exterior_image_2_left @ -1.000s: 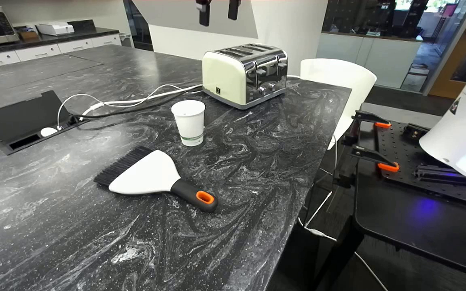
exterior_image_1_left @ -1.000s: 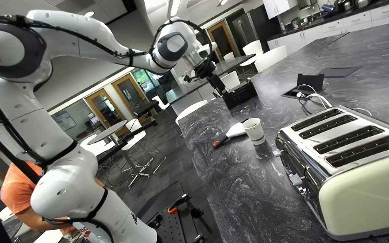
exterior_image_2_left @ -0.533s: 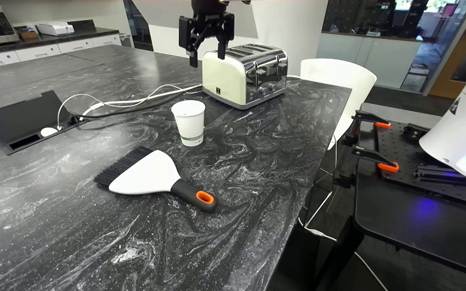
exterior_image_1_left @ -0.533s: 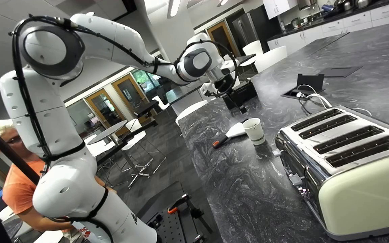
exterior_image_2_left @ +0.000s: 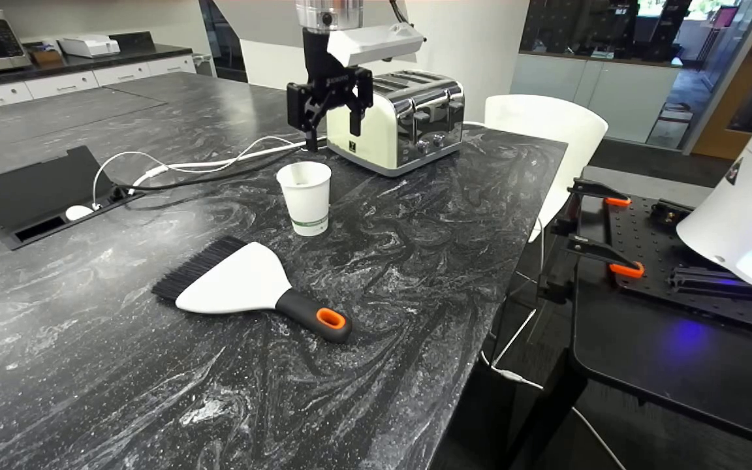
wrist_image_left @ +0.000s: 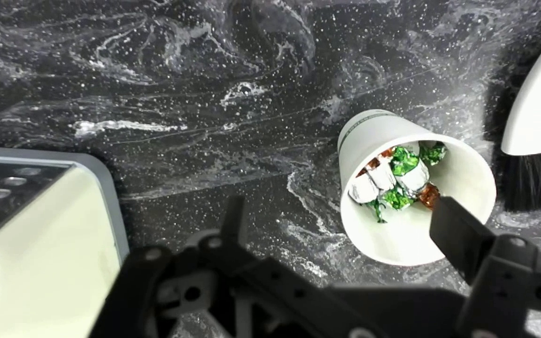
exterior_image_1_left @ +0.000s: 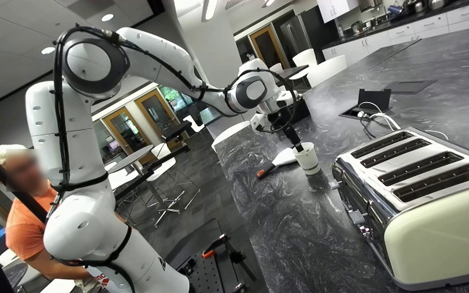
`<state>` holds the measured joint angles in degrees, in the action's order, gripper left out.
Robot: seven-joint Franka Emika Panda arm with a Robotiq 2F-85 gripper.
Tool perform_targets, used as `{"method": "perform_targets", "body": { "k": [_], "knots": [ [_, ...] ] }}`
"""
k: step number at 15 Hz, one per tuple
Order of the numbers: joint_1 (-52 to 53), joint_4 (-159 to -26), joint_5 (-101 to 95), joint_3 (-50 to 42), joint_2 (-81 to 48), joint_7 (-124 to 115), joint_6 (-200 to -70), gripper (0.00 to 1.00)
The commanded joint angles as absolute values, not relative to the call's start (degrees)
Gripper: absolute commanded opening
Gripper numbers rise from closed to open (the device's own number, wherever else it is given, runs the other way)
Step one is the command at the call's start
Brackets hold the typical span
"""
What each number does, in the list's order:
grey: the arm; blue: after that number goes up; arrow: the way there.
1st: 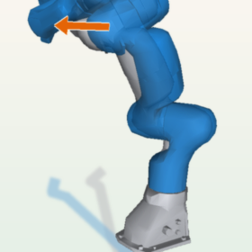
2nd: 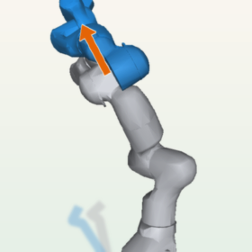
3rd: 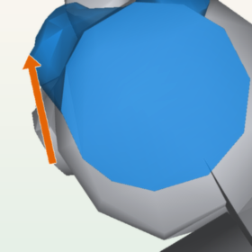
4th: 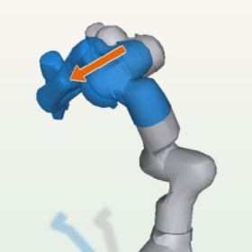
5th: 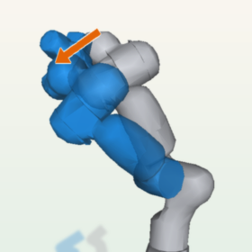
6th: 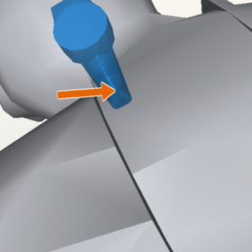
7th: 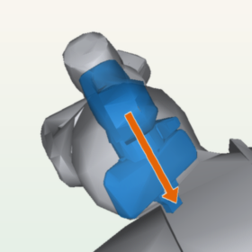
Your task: Empty the candy in the cup onto the table
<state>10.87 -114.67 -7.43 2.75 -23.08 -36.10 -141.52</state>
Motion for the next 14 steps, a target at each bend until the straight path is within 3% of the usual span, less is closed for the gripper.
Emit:
{"method": "perform_targets", "body": {
  "k": [1, 8, 9, 11, 14],
  "knots": [
    [12.55, -111.84, -6.31, 0.85, -26.43, -37.85, -143.2, 1.0],
    [13.19, -108.81, -4.2, -0.64, -30.35, -37.7, -143.23, 0.97],
    [13.25, -108.59, -3.82, -0.8, -30.67, -37.54, -143.2, 0.74],
    [13.29, -108.37, -3.31, -1.01, -31.03, -37.44, -143.12, 0.69],
    [13.26, -108.12, -2.46, -1.09, -31.35, -37.34, -143.07, 0.46]
  ]
}}
